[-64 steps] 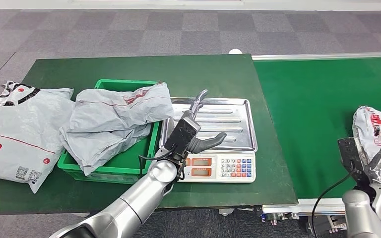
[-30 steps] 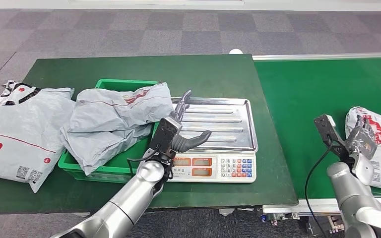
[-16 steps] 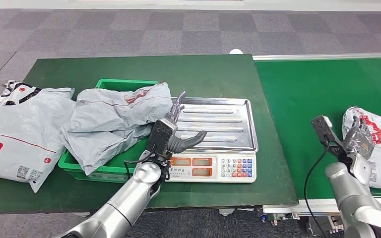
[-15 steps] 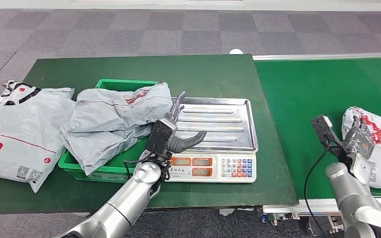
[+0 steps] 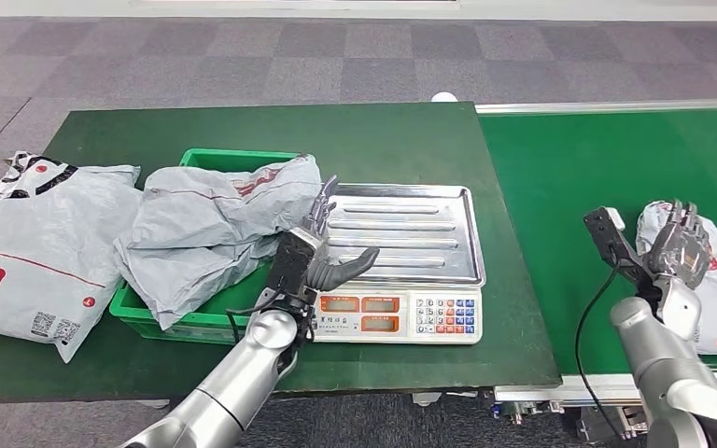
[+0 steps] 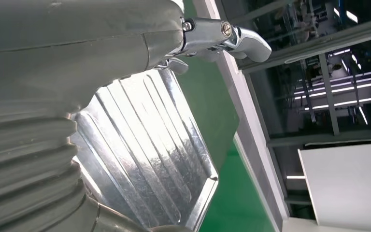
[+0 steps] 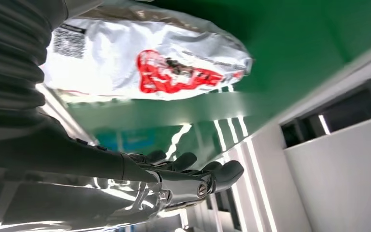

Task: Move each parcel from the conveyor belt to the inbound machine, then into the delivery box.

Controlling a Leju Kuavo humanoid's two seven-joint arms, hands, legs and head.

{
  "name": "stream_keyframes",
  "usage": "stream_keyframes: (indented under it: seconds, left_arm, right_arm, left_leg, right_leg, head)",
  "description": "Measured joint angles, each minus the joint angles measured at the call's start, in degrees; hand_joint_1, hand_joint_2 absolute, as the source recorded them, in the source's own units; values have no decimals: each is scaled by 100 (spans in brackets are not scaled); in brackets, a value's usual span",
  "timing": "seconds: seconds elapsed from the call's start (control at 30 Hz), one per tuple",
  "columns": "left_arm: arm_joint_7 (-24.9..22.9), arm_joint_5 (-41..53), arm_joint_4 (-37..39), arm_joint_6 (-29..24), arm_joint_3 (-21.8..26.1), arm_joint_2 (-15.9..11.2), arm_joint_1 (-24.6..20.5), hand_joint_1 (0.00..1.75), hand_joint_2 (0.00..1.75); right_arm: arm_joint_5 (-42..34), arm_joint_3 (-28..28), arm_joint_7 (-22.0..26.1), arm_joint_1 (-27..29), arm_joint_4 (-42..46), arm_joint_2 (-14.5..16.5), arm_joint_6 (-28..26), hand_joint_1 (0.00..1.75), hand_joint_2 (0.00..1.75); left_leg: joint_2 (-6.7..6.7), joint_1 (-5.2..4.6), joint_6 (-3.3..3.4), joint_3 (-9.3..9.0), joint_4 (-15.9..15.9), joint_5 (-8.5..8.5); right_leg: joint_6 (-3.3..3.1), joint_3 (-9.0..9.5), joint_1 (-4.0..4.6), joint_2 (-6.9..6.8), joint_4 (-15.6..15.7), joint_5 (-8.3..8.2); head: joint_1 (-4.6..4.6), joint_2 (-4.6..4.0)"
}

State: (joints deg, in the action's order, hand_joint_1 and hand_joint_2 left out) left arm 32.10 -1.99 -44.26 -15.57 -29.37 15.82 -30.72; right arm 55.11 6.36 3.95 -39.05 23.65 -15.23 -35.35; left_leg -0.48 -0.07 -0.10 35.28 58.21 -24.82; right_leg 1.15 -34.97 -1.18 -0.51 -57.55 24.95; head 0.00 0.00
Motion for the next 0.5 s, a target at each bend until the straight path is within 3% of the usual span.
stream_keyframes:
  seconds: [0.03, 0.1, 0.17, 0.27, 0.33, 0.37, 0.47, 0.5]
  left_arm:
    - [8, 0, -19, -13, 24, -6, 24, 0, 175]
    - [16, -2, -60, -24, 63, -19, 65, 0, 175]
    - [16, -8, -99, -26, 86, -35, 95, 0, 175]
    - [14, -16, -146, -28, 101, -55, 126, 0, 175]
    - [3, -16, -177, -45, 102, -65, 149, 0, 175]
    - [-3, -15, -195, -62, 104, -72, 162, 0, 175]
    - [-8, -14, -248, -119, 138, -103, 201, 0, 175]
    - [-8, -9, -272, -133, 157, -114, 217, 0, 175]
  right_arm:
    - [-33, -1, 76, -12, -2, 15, -24, 0, 87]
    - [65, -20, 98, -30, -7, 55, -157, 0, 87]
    - [513, -127, -203, -64, -12, 98, -311, 0, 175]
    - [1359, -476, -942, -168, -45, 138, -316, 0, 175]
    - [1505, -632, -1177, -222, -74, 153, -169, 0, 175]
    - [1487, -665, -1223, -235, -83, 159, -73, 0, 131]
    - [1386, -691, -1242, -246, -105, 175, 261, 0, 131]
    - [1376, -695, -1266, -249, -117, 179, 447, 0, 175]
  left_leg:
    - [0, 0, 0, 0, 0, 0]
    - [0, 0, 0, 1, 0, 0]
    - [0, 0, 0, 1, 0, 0]
    - [2, 0, 0, -1, 0, 0]
    - [-5, 1, 0, -1, 0, 1]
    - [-9, 1, 0, 0, 0, 1]
    - [-12, 1, 0, 1, 0, 2]
    - [-11, 0, 0, 1, 0, 2]
  right_leg:
    - [0, 0, 0, 0, 0, 0]
    - [0, 0, 0, 0, 0, 0]
    - [0, 0, 0, 0, 0, 0]
    - [0, -1, 0, 1, 0, 0]
    - [0, 0, 0, -5, 0, 0]
    - [0, 0, 0, -9, 0, 0]
    - [0, 0, 0, -10, 0, 0]
    - [0, 0, 0, -8, 0, 0]
  head:
    - [0, 0]
    - [0, 0]
    - [0, 0]
    - [0, 0]
    - [0, 0]
    - [0, 0]
    - [0, 0]
    - [0, 0]
